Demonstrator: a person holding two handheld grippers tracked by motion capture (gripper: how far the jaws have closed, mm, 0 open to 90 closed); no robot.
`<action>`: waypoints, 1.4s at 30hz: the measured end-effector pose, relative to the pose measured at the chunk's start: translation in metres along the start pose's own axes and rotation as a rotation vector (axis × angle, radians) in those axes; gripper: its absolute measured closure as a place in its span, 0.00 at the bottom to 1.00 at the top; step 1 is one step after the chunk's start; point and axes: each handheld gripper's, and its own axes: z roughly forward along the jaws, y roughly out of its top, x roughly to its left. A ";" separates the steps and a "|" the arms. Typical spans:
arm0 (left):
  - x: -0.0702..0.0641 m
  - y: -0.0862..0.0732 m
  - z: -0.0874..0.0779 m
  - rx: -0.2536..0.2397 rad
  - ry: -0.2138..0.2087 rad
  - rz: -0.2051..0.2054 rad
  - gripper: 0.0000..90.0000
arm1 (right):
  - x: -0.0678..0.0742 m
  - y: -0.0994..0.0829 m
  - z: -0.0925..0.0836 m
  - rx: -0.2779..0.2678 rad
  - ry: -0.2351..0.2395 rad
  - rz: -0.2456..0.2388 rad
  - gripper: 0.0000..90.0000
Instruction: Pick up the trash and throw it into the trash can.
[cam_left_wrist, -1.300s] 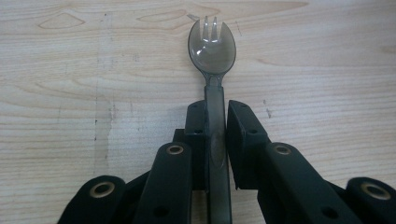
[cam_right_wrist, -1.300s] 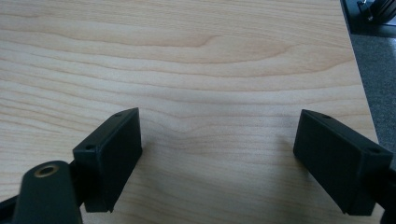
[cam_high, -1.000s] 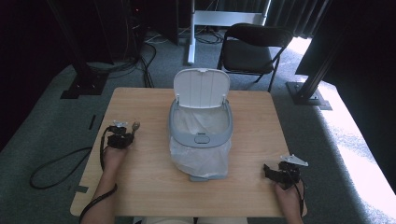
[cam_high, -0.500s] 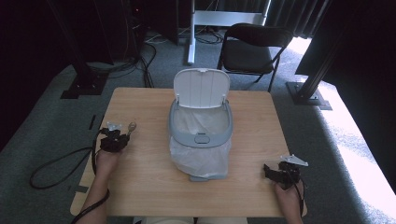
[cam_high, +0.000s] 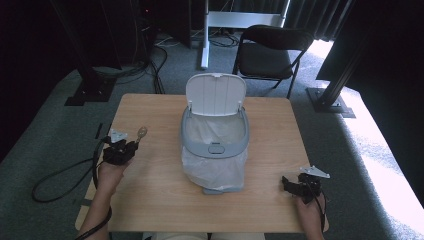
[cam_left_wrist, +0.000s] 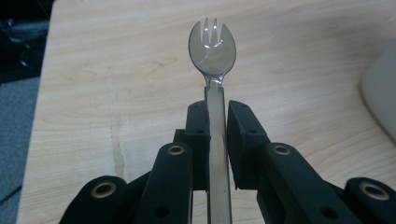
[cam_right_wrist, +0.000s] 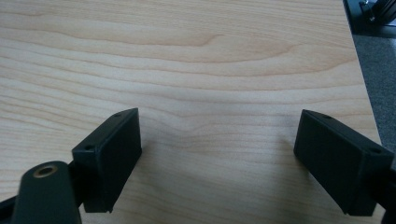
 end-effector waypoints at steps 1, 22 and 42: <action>-0.001 0.001 -0.004 -0.009 -0.003 0.000 0.88 | 0.000 0.000 0.000 0.000 0.000 -0.001 0.16; -0.036 0.040 -0.076 -0.218 -0.044 0.099 0.88 | 0.000 0.000 0.000 0.000 -0.001 0.001 0.15; -0.079 0.087 -0.136 -0.420 -0.207 0.183 0.88 | 0.000 0.000 0.000 0.001 0.000 0.001 0.15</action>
